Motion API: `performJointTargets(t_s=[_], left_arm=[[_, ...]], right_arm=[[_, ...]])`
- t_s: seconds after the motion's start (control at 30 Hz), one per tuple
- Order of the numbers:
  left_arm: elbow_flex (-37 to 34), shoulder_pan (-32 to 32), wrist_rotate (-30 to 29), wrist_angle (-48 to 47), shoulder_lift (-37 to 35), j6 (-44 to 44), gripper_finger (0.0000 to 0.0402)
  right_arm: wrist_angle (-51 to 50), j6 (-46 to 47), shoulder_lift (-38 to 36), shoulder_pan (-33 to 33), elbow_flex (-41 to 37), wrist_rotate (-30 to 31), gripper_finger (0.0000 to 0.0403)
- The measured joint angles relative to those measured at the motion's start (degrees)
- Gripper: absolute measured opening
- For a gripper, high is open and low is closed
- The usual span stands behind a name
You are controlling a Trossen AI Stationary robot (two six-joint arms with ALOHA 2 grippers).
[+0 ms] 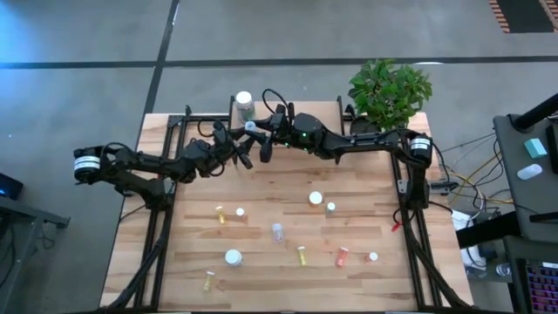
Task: Pick and place medicine bottles onto shelf by color
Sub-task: Put the transparent pill bottle on the shelf
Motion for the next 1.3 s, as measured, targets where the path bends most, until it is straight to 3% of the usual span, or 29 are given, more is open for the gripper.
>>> performJointTargets(t_s=[0.2, 0.33, 0.63, 0.83, 1.07, 1.3], left_arm=[[0.2, -0.1, 0.4, -7.9, -0.9, -0.9, 0.024], [0.1, -0.1, -2.3, -13.1, -5.4, 0.5, 0.0277], [0.0, 0.0, -5.3, -34.5, -25.1, 1.8, 0.0285], [-0.1, 0.0, -5.3, -42.5, -36.0, 1.7, 0.0285], [-1.5, 0.0, -5.1, -43.3, -40.0, 1.5, 0.0286], [-1.7, -0.1, -4.9, -43.5, -38.2, 0.4, 0.0286]], right_arm=[[0.6, -0.4, 0.0, 0.0, 0.0, -0.4, 0.0153], [0.0, -0.4, 0.0, -0.3, 0.0, 0.2, 0.0146], [-0.1, -0.5, 0.0, -1.5, 0.0, 1.2, 0.0149], [0.9, -0.2, 0.7, -2.2, 0.0, 1.3, 0.0146], [3.3, 2.0, 5.6, -2.6, 1.2, 1.2, 0.0148], [2.6, 2.0, 12.0, -2.6, 6.4, 1.1, 0.0148]])
